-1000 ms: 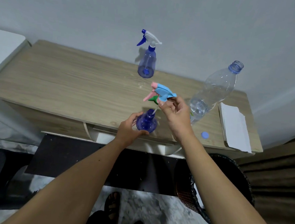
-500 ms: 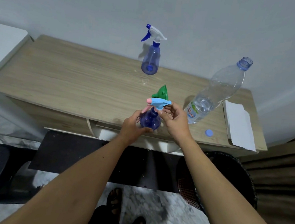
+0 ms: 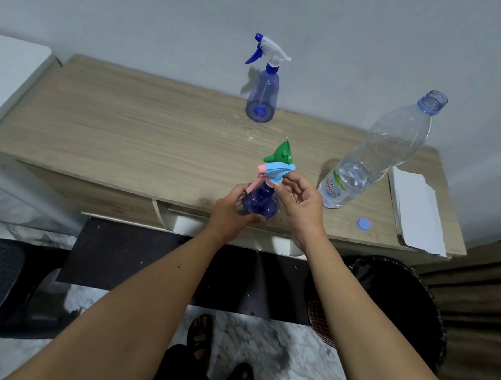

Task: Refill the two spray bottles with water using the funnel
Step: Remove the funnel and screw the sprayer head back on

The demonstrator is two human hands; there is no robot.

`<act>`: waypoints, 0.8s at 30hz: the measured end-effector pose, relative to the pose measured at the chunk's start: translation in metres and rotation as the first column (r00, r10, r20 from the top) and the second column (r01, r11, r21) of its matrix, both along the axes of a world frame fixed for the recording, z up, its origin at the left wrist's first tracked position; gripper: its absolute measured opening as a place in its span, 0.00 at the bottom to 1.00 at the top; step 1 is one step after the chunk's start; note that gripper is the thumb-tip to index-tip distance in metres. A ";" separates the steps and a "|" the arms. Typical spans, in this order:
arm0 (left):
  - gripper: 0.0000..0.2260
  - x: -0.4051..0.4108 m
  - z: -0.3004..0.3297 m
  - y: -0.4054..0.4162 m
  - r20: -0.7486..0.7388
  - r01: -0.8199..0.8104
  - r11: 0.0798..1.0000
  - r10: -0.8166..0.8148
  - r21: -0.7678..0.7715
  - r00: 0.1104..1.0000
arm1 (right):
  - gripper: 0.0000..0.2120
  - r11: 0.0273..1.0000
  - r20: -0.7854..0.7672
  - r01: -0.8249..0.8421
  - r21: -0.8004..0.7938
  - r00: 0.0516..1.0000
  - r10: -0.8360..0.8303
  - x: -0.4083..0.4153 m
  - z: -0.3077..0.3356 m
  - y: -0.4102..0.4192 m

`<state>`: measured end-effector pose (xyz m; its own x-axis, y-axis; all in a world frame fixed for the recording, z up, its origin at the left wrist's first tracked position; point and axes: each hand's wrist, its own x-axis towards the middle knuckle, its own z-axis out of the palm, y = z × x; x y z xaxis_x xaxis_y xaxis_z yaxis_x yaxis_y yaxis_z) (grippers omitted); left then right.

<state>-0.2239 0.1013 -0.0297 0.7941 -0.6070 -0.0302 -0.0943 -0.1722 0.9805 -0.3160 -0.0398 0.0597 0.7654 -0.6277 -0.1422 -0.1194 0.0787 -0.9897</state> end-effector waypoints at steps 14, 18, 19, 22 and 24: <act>0.37 -0.002 0.004 0.000 -0.005 -0.005 1.000 0.006 0.021 1.000 | 0.14 1.000 -0.002 -0.007 0.018 1.000 0.007 0.001 -0.003 0.004; 0.36 -0.002 0.003 0.000 -0.015 0.006 1.000 -0.006 0.021 1.000 | 0.13 1.000 -0.011 0.000 -0.011 1.000 0.000 -0.001 -0.002 0.004; 0.36 -0.001 0.003 0.000 -0.013 0.009 1.000 -0.008 0.022 1.000 | 0.13 1.000 -0.019 -0.009 -0.028 1.000 0.008 -0.001 -0.001 0.002; 0.38 -0.001 0.002 0.000 -0.017 0.024 1.000 -0.024 0.016 1.000 | 0.12 0.993 -0.037 -0.052 -0.106 0.998 0.048 -0.001 0.002 0.000; 0.40 -0.001 0.002 0.001 -0.015 0.026 1.000 -0.025 0.014 1.000 | 0.10 0.987 -0.046 -0.077 -0.143 0.996 0.071 0.001 0.005 -0.001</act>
<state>-0.2248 0.1020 -0.0278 0.7778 -0.6265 -0.0506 -0.0846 -0.1842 0.9792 -0.3155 -0.0411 0.0643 0.8060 -0.5855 -0.0864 -0.1599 -0.0749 -0.9843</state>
